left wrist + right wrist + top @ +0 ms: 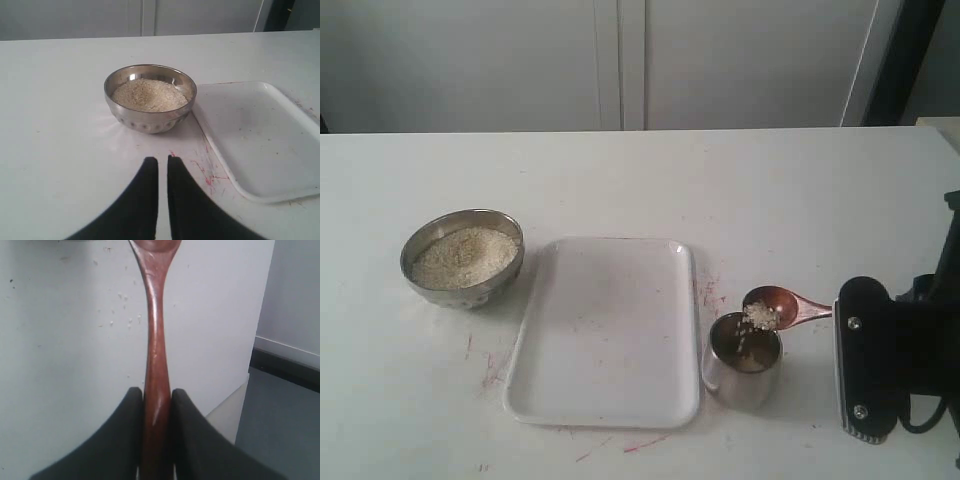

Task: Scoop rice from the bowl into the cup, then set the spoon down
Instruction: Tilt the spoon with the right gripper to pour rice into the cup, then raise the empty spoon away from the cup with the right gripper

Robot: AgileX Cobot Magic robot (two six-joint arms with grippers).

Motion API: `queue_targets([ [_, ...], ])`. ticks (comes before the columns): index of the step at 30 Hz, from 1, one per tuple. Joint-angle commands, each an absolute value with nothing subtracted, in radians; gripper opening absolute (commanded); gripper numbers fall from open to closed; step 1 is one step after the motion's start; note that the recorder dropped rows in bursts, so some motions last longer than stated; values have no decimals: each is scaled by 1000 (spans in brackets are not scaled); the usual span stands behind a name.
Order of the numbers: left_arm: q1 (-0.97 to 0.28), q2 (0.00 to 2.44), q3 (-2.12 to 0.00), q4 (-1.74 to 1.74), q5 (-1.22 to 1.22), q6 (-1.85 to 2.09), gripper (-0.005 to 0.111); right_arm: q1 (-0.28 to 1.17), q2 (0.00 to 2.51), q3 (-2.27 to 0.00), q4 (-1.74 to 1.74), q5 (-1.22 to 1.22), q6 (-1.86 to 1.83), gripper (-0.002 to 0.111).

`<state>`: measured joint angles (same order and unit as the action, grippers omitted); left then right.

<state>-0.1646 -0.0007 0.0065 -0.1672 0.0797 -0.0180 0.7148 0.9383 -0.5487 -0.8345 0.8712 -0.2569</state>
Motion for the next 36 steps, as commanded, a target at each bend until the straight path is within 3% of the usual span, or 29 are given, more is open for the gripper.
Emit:
queue_targets([
  [1,-171,0,0,-177,76,-18,14,708,938,-544,-870,872,-278,0],
  [36,-171,0,0,-177,76,-18,14,708,938,-544,-988,858,-472,0],
])
